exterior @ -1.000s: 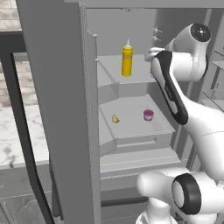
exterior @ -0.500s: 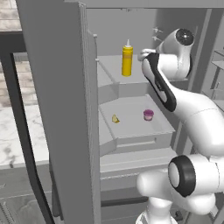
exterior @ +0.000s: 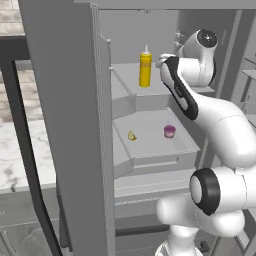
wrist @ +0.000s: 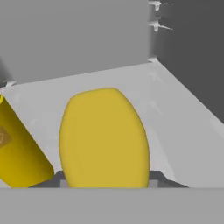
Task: Place the mustard and mustard from the counter to the top shelf of the fridge. If the existing items in the fridge are on the top shelf, move them to other shelves.
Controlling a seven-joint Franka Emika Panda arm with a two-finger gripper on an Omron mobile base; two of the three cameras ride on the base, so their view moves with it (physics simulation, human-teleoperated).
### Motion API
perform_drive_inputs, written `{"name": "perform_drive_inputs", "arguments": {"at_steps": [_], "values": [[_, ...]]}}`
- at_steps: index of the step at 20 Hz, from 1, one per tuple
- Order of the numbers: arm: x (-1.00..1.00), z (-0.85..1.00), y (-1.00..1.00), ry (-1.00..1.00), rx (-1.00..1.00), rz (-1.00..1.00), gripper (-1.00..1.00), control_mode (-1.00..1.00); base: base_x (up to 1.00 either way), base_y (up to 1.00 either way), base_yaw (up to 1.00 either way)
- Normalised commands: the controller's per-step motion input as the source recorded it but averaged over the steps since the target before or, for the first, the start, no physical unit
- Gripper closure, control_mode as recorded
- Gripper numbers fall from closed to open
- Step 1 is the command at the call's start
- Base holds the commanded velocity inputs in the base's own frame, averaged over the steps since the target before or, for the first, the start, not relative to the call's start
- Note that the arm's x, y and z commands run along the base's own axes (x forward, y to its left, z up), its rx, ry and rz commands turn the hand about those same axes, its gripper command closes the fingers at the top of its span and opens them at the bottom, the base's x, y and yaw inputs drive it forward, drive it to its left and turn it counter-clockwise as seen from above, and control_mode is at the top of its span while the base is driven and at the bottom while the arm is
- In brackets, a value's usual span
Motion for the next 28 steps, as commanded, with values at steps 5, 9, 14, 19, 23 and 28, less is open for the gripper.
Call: {"name": "perform_drive_inputs", "arguments": {"at_steps": [5,9,14,19,23,28], "values": [[0.02,-0.14,0.00,0.00,0.00,0.02,-1.00,-1.00,0.00,0.00,0.00],[0.06,0.00,0.00,-0.01,0.00,0.00,-1.00,-1.00,0.00,0.00,0.00],[0.10,0.00,0.00,0.00,0.00,0.00,-1.00,-1.00,0.00,0.00,0.00],[0.19,0.00,0.00,0.00,0.00,0.00,-1.00,-1.00,0.00,0.00,0.00],[0.24,0.00,0.00,0.00,0.00,0.00,-1.00,-1.00,0.00,0.00,0.00],[0.26,0.00,0.00,0.00,0.00,0.00,-1.00,-1.00,0.00,0.00,0.00]]}}
